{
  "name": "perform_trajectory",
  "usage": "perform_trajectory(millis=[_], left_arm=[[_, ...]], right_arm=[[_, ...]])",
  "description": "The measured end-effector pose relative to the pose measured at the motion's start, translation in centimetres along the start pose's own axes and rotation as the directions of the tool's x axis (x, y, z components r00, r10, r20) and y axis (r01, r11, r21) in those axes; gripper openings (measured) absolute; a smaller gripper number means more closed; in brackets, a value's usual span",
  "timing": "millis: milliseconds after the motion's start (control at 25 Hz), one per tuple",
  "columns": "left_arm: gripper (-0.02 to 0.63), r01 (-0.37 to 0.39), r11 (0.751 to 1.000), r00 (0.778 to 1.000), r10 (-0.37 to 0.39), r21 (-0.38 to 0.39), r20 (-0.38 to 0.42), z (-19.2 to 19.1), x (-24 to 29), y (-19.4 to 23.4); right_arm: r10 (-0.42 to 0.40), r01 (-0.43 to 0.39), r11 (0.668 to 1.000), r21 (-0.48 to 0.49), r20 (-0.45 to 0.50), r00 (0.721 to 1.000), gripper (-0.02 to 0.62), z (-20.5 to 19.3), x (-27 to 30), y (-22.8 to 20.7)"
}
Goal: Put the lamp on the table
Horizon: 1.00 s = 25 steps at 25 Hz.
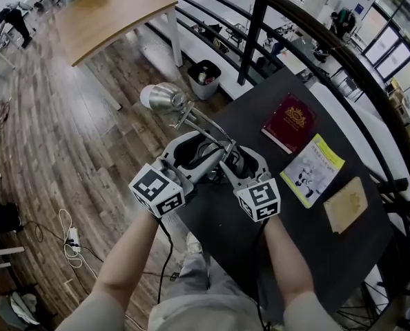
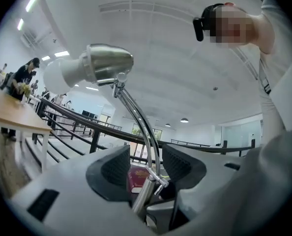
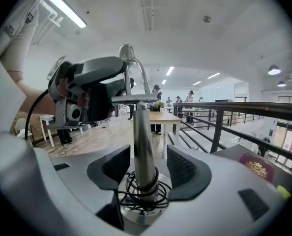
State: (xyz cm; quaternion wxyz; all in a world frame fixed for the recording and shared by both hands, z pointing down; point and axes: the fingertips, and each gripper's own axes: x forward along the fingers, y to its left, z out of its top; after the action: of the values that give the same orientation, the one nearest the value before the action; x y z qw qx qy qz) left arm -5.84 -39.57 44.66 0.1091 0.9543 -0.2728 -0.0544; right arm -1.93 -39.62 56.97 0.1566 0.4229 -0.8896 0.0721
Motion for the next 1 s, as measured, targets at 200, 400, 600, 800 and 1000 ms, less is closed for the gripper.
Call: perform_trajectory(millis=[200, 400, 600, 800, 1000], left_arm=[[0.186, -0.084, 0.996, 0.996, 0.084, 0.027, -0.007, -0.1, -3.3, -0.7], [0.184, -0.133, 0.989, 0.991, 0.132, 0.062, 0.006, 1.9, -6.0, -2.2], [0.184, -0.156, 0.982, 0.986, 0.161, 0.106, -0.032, 4.4, -8.3, -3.8], [0.178, -0.172, 0.975, 0.985, 0.174, 0.143, -0.003, 8.8, -10.0, -5.8], [0.165, -0.205, 0.961, 0.976, 0.215, 0.185, -0.033, 11.7, -11.3, -8.7]], right_arm=[[-0.051, 0.051, 0.999, 0.004, 0.019, 0.999, 0.21, 1.5, -3.4, -0.2], [-0.073, 0.073, 0.997, -0.004, 0.039, 0.997, 0.21, 4.5, -7.0, -0.1], [-0.054, 0.058, 0.994, -0.091, 0.049, 0.997, 0.209, 8.7, -10.4, 1.6], [-0.01, 0.016, 0.991, -0.132, 0.041, 0.999, 0.199, 12.9, -13.1, 3.6], [0.014, -0.006, 0.99, -0.138, 0.057, 0.998, 0.179, 17.0, -15.9, 5.5]])
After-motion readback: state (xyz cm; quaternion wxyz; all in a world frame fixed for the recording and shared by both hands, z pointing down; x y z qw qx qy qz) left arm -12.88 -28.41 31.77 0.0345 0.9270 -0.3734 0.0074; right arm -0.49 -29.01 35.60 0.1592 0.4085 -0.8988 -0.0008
